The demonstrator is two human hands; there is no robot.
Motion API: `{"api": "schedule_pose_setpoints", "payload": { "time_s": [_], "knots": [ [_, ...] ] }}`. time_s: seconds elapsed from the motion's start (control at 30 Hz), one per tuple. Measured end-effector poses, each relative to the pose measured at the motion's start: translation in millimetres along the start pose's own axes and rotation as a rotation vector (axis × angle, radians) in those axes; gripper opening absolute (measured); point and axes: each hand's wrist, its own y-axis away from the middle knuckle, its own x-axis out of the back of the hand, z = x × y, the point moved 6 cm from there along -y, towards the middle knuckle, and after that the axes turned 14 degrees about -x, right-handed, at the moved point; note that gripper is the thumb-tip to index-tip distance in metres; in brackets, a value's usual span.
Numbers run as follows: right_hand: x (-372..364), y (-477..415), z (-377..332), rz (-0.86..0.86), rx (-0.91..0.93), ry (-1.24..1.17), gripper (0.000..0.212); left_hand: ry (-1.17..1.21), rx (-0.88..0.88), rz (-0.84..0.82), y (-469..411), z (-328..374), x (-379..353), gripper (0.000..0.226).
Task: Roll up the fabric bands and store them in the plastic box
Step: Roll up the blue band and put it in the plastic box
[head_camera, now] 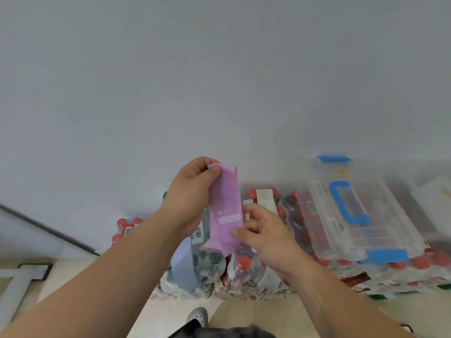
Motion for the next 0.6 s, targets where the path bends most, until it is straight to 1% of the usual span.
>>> {"api": "schedule_pose_setpoints", "payload": {
  "time_s": [0.03,0.07,0.1,0.13,0.23,0.4,0.5,0.6],
  "knots": [
    [1.4,3.9,7.2,-0.023,-0.031,0.069,0.021,-0.060,0.008,0.023,-3.5,-4.6,-1.3,0.024],
    [4.1,7.2,14.7,-0.032,-0.052,0.136,0.013,-0.107,0.028,0.038,-7.3,-11.1,-4.0,0.026],
    [6.8,10.7,21.9,-0.034,-0.074,0.174,0.006,-0.144,0.056,0.040,-10.6,-19.4,-7.5,0.025],
    [9.8,13.3,28.6,-0.031,-0.097,0.179,0.004,-0.178,0.091,0.034,-13.8,-29.1,-11.0,0.022],
    [16.7,19.0,42.2,0.003,-0.176,0.177,0.010,-0.266,0.201,0.003,-21.2,-63.4,-19.4,0.013],
    [44.7,2.6,60.8,0.220,-0.308,0.364,0.020,-0.375,0.287,-0.011,-34.6,-121.2,-24.9,0.014],
    [53.1,-12.0,65.9,0.383,-0.330,0.522,0.008,-0.462,0.293,-0.024,-51.8,-147.8,-25.5,0.016],
    [42.7,-17.2,61.8,0.439,-0.217,0.671,0.038,-0.577,0.263,-0.072,-68.6,-160.7,-29.3,0.014]
  ]
}}
